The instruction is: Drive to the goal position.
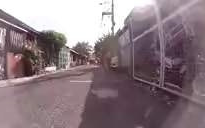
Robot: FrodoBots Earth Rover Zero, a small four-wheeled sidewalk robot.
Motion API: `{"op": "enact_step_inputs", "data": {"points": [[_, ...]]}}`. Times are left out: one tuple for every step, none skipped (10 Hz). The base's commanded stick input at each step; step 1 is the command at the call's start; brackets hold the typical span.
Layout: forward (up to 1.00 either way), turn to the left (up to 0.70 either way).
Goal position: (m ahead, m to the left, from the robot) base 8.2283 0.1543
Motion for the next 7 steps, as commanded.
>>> {"op": "enact_step_inputs", "data": {"points": [[0.85,0.0],[0.85,0.0],[0.85,0.0],[0.85,0.0],[0.85,0.0],[0.85,0.0],[0.85,0.0]]}}
